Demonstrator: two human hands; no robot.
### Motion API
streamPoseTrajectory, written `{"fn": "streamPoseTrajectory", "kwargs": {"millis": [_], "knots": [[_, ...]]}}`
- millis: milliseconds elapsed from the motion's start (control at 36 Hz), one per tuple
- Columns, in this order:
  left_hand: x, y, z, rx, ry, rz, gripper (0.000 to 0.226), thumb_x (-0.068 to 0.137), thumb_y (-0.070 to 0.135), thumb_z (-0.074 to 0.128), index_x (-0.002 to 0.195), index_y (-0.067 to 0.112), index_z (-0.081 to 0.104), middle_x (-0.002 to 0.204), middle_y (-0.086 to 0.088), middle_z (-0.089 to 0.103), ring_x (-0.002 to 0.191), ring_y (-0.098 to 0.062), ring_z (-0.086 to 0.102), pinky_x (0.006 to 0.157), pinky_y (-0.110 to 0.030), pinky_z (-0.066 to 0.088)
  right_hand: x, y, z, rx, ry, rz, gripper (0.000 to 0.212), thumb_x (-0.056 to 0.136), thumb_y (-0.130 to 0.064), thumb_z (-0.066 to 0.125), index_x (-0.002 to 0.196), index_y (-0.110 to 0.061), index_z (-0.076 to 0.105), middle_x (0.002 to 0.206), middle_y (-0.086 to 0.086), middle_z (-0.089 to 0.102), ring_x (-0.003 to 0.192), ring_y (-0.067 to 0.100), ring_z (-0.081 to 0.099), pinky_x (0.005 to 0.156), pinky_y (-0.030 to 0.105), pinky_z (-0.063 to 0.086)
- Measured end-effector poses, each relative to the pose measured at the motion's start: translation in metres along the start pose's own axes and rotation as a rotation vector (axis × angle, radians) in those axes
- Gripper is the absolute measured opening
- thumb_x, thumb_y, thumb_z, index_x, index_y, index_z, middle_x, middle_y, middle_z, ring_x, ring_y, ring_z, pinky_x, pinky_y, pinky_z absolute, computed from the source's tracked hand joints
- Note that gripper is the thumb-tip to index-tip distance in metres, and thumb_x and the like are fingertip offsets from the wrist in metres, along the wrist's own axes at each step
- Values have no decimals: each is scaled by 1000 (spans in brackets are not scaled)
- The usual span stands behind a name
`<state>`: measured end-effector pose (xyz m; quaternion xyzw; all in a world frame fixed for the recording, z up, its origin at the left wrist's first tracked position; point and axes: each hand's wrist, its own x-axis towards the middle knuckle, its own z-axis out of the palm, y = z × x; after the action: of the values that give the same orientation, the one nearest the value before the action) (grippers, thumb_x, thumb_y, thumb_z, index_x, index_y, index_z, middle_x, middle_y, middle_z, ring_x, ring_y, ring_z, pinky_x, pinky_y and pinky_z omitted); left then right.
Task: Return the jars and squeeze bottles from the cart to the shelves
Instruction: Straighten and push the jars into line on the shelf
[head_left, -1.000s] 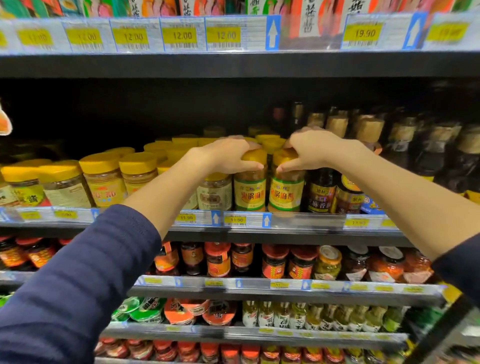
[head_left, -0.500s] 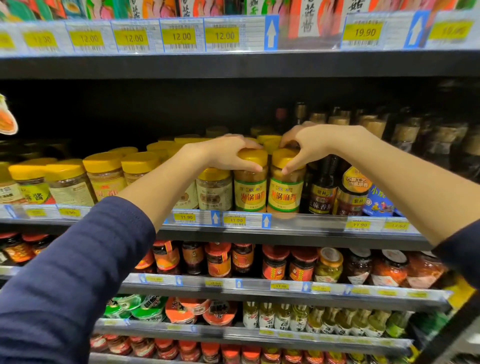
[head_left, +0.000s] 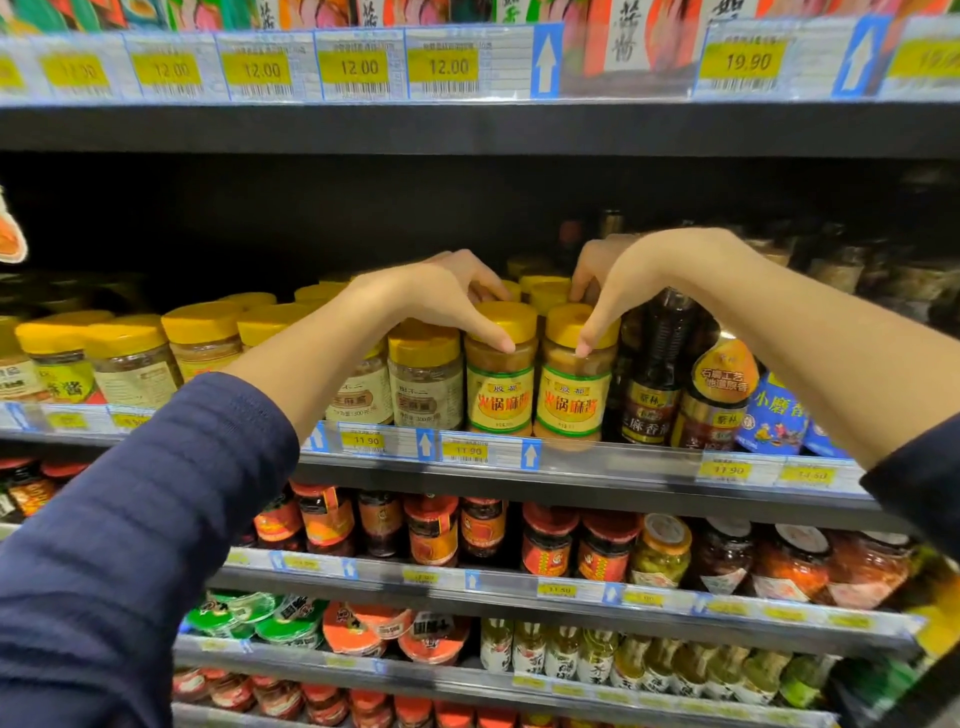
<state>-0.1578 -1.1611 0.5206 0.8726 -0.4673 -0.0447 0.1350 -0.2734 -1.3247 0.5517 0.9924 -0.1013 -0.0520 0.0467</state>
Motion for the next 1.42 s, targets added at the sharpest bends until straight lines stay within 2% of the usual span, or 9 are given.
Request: {"fn": "streamPoseTrajectory", "kwargs": {"millis": [389, 583, 722, 806, 1000, 1056, 1167, 1278, 1417], "knots": [[3, -8, 3, -44, 17, 45, 77, 68, 56, 72, 136, 29, 46, 133, 1, 54, 113, -12, 52, 89, -28, 46, 9, 3, 0, -15, -25, -10, 82, 62, -52, 77, 129, -13, 52, 120, 6, 61, 105, 24, 59, 86, 31, 52], [-12, -26, -10, -112, 24, 94, 81, 63, 61, 71, 134, 31, 46, 131, 6, 56, 116, -9, 54, 101, -36, 47, 3, -8, -7, 68, 72, -19, 92, 66, -57, 71, 143, -24, 34, 143, 7, 45, 128, 29, 46, 98, 38, 44], [-38, -62, -42, -34, -10, 40, 85, 52, 67, 67, 129, 33, 51, 122, 10, 58, 112, -6, 55, 102, -37, 46, 0, -56, -16, 194, 173, -162, 81, 62, -64, 64, 132, -26, 49, 132, 0, 55, 119, 18, 53, 90, 28, 45], [-52, -86, -54, 67, -45, -24, 98, 44, 72, 66, 131, 29, 49, 131, 4, 56, 118, -13, 54, 103, -40, 45, 13, -87, -13, 174, 181, -201, 73, 66, -61, 69, 128, -26, 54, 127, -1, 58, 114, 17, 56, 96, 35, 50], [-61, -129, -41, 194, -89, -65, 95, 55, 69, 71, 134, 24, 47, 132, 4, 54, 116, -14, 54, 101, -32, 45, 53, -124, 5, 42, 110, -89, 88, 60, -71, 67, 131, -22, 50, 135, 1, 46, 119, 22, 48, 100, 39, 45], [-59, -135, -35, 204, -95, -56, 92, 57, 69, 70, 135, 25, 46, 132, 5, 52, 117, -15, 53, 100, -31, 45, 59, -127, 8, 17, 78, -33, 89, 61, -72, 65, 130, -20, 50, 129, 3, 47, 116, 24, 49, 97, 39, 46], [-53, -142, -27, 211, -54, 1, 82, 64, 66, 67, 133, 26, 48, 126, 6, 50, 115, -14, 50, 97, -31, 46, 63, -127, 10, 67, 36, 9, 79, 58, -74, 66, 106, -12, 55, 100, 3, 53, 91, 23, 55, 82, 37, 52], [-48, -147, -27, 203, -58, 19, 85, 64, 68, 66, 134, 24, 47, 126, 3, 52, 108, -12, 51, 93, -31, 48, 61, -127, 11, 90, 13, 34, 98, 57, -73, 66, 130, -11, 47, 121, 8, 55, 108, 27, 56, 91, 42, 52], [-43, -150, -26, 209, -45, 31, 86, 62, 68, 67, 133, 24, 48, 119, 5, 53, 98, -9, 48, 86, -27, 48, 58, -130, 6, 56, -30, 29, 98, 55, -73, 67, 131, -13, 50, 123, 7, 58, 108, 26, 58, 91, 41, 53]]}}
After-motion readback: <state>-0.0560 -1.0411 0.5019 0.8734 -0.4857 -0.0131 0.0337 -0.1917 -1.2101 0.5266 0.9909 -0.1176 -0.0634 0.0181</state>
